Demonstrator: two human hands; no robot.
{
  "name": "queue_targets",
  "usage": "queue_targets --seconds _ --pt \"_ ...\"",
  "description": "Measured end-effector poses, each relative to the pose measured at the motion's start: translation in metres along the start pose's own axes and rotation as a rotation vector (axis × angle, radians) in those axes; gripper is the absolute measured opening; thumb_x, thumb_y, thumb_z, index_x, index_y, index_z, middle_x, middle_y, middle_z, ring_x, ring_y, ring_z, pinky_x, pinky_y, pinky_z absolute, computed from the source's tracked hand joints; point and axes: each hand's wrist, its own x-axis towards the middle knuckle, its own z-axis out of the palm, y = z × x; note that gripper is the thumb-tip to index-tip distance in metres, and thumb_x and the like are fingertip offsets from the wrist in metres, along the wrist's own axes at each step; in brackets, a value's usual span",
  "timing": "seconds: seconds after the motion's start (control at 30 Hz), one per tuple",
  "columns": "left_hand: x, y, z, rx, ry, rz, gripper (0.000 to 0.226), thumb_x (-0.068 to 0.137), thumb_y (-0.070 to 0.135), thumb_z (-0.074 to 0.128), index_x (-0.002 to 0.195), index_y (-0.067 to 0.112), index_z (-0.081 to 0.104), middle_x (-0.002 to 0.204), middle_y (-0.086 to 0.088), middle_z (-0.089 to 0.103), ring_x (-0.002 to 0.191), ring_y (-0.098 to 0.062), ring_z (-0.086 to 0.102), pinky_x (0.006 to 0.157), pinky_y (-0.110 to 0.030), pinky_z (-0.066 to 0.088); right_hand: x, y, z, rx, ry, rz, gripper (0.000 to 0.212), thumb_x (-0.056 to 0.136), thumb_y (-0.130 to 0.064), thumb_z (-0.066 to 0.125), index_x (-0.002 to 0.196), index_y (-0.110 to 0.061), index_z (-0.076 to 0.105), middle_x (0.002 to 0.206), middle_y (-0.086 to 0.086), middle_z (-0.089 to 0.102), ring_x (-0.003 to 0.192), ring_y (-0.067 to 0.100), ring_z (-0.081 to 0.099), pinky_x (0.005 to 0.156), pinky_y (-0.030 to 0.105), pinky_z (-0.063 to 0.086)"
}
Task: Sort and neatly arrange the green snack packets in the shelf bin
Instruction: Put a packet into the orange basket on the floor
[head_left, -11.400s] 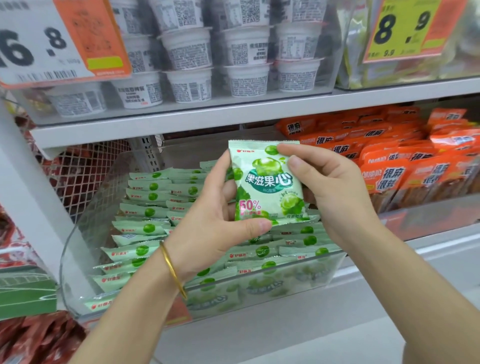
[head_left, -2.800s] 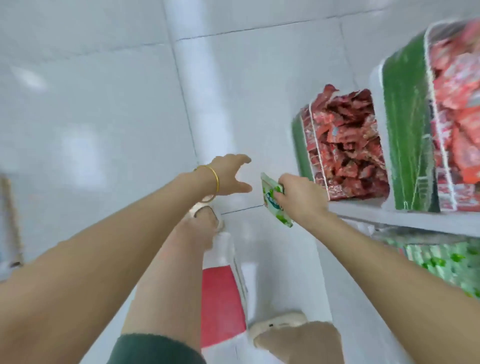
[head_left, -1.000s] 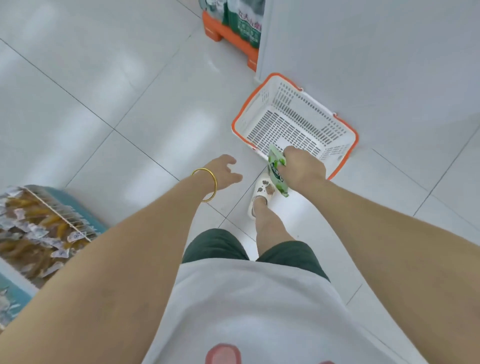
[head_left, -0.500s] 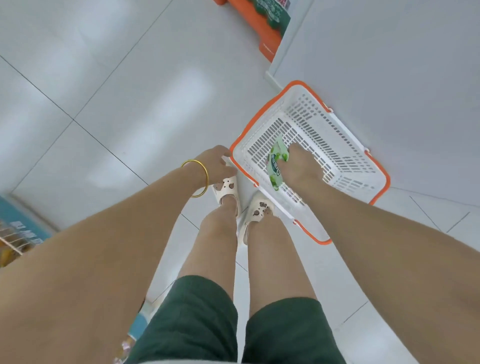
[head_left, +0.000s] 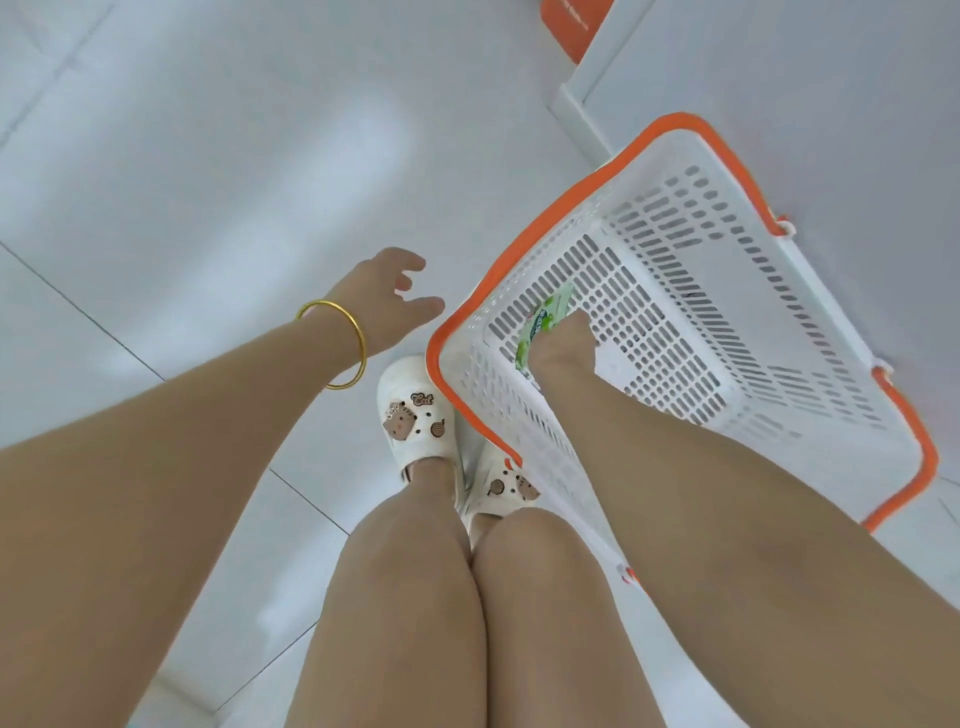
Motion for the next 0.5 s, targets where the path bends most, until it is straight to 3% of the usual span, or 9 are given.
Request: queue_targets --seconds 0.1,0.17,0.23,0.3,0.4,0.5 --pt "0.014 -0.014 0.006 -0.011 -0.016 -0.015 0.050 0.086 0.039 0.061 0.132 0.027 0.044 0.125 0.002 0.051 0.110 -0.017 0.053 0.095 -0.034 0.044 0.020 0.000 0.015 0.156 0.051 0.023 0.039 0.100 -0.012 0.034 0.138 -0.004 0.028 0.125 0.011 0.051 0.113 0.029 0.053 0.080 0.030 0.037" --pt "0.018 -0.022 0.008 -0.017 -0.024 -0.028 0.050 0.086 0.043 0.061 0.131 0.028 0.045 0.124 0.004 0.051 0.108 -0.016 0.052 0.094 -0.031 0.043 0.024 -0.003 0.026 0.170 -0.037 -0.055 0.038 0.097 -0.018 0.047 0.130 -0.003 0.036 0.117 0.012 0.054 0.108 0.031 0.057 0.082 0.033 0.044" --pt "0.019 -0.028 0.010 -0.025 -0.029 -0.044 0.050 0.086 0.043 0.061 0.131 0.029 0.045 0.124 0.004 0.051 0.109 -0.016 0.050 0.097 -0.032 0.041 0.020 -0.004 0.033 0.105 -0.164 -0.096 0.048 0.093 -0.023 0.056 0.132 -0.003 0.036 0.124 0.015 0.053 0.111 0.033 0.056 0.092 0.040 0.048" --pt "0.013 -0.030 0.010 -0.033 -0.037 -0.062 0.051 0.086 0.043 0.061 0.132 0.028 0.045 0.126 0.003 0.051 0.110 -0.017 0.050 0.099 -0.034 0.041 0.012 0.001 0.033 0.017 -0.226 -0.099 0.053 0.093 -0.015 0.054 0.139 -0.004 0.030 0.132 0.016 0.048 0.118 0.033 0.051 0.098 0.039 0.043" --pt "-0.007 -0.028 0.008 -0.028 -0.064 -0.071 0.053 0.086 0.041 0.061 0.134 0.026 0.043 0.129 0.000 0.050 0.117 -0.021 0.050 0.098 -0.035 0.041 -0.006 0.010 0.018 -0.040 -0.251 -0.049 0.058 0.092 -0.001 0.042 0.146 -0.009 0.022 0.124 0.014 0.045 0.108 0.032 0.051 0.089 0.038 0.043" --pt "-0.037 -0.020 0.003 -0.041 -0.089 -0.058 0.053 0.087 0.037 0.061 0.135 0.024 0.042 0.131 -0.001 0.049 0.118 -0.022 0.049 0.092 -0.031 0.040 -0.036 0.010 -0.006 -0.173 -0.248 -0.084 0.050 0.092 -0.002 0.041 0.141 -0.008 0.030 0.120 0.015 0.049 0.098 0.032 0.056 0.086 0.041 0.049"
